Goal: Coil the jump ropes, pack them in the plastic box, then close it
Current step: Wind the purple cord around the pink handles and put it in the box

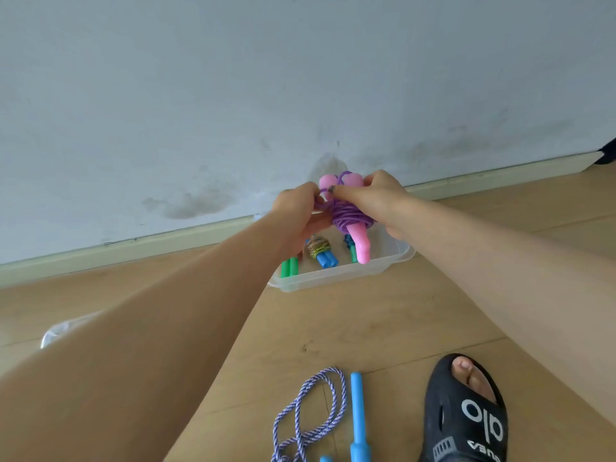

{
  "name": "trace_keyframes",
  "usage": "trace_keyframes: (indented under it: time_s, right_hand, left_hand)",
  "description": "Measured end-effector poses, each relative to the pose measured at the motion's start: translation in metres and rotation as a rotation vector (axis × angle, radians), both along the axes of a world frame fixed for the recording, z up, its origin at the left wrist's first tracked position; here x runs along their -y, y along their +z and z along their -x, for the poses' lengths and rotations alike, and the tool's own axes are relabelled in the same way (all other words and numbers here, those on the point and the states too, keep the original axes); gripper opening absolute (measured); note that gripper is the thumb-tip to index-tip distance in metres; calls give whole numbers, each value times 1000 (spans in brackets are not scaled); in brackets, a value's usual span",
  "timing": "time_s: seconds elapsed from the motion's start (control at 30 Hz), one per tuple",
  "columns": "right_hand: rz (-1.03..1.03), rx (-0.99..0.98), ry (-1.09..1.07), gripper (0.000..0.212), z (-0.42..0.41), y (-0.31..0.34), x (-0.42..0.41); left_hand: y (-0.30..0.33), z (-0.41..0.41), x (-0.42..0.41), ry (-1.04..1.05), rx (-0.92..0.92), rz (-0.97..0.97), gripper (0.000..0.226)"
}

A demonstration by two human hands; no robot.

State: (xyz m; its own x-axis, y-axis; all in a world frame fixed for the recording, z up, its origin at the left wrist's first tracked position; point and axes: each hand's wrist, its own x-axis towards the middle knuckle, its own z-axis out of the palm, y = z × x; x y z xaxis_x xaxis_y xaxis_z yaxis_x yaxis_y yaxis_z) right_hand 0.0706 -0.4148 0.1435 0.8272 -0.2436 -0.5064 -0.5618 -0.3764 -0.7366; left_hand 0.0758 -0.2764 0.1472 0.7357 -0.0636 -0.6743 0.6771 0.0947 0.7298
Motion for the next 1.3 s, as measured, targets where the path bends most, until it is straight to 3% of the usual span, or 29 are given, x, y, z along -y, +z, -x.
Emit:
trace_keyframes:
  time_s: [0.13, 0.33, 0.57, 0.73, 0.8, 0.93, 1.07, 1.13, 1.2, 1.3]
  right_hand:
    - [175, 63, -9, 74, -26, -35, 16]
    - [258, 108, 48, 60, -17, -86, 37]
    - [452, -2, 236, 32, 2, -123, 29]
    - [669, -67, 321, 53, -4, -123, 12]
    - [792, -81, 380, 62, -1, -114, 8]
    - [910, -47, 467, 47, 10, -99, 11]
    - [951, 46, 440, 36, 21, -80, 19]
    - [868, -3, 374, 35, 24, -76, 17]
    - [758, -53, 314, 35, 25, -77, 11]
    - [693, -21, 281, 32, 21, -78, -3]
  left_hand:
    - [-27, -25, 27, -5, -1, 43, 17]
    - [-73, -32, 52, -66, -44, 60, 14]
    - [-122, -24, 56, -290, -123, -111, 15]
    - [-132, -27, 48, -529, -135, -324, 20]
    - [-130, -28, 44, -575, -42, -433, 23]
    - [-110, -10, 25, -826, 283, -786, 36]
    - [-78, 32, -16, -1380, 551, -985, 70]
    - [-80, 43, -33, -1594, 781, -1248, 59]
    - [-85, 47, -37, -1583, 976, -1393, 37]
    - [-93, 48, -26, -1475, 1042, -1503, 19]
